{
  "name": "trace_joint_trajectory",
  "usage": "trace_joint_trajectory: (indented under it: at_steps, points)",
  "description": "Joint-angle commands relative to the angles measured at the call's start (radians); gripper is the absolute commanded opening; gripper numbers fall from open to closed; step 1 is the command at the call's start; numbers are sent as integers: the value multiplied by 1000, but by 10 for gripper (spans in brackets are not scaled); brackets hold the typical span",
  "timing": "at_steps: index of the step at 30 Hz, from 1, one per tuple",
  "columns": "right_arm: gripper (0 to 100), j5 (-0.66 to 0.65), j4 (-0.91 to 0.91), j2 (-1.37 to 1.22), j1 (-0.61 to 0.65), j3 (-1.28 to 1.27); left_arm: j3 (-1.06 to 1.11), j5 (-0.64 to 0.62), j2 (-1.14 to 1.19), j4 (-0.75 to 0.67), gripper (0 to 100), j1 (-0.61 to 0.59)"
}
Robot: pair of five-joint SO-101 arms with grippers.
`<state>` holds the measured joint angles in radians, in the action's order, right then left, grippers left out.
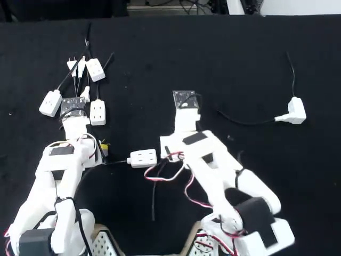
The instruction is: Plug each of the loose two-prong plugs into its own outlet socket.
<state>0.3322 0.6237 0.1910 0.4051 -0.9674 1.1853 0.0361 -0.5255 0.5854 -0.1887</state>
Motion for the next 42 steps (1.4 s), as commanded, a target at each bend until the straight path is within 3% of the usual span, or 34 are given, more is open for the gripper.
trace_joint_trajectory:
  at_steps: [1, 6, 14, 18, 23, 27, 34, 39, 42]
  points:
    - [178, 9, -17, -28, -28, 68, -7, -8, -25, -11, 248, -7]
    - [19, 8, -17, -4, -104, 68, -7, -8, -25, -9, 248, -5]
    - [11, -209, 120, 278, -213, 27, -7, -8, -25, -9, 248, -5]
    - [11, -379, 227, 440, -250, 33, -5, -8, -25, -11, 248, -5]
    - [11, -690, 313, 515, -250, 30, -5, -8, -25, -11, 248, -8]
    - [11, -824, 339, 513, -299, 101, -5, -8, -25, -11, 248, -8]
    - [22, -819, 390, 509, -292, 209, -5, -8, -25, -9, 248, -10]
    - [160, -566, 233, 426, -247, 110, -5, -8, -25, -9, 248, -10]
    - [170, -437, 124, 285, -221, 113, -2, -8, -25, -9, 248, -10]
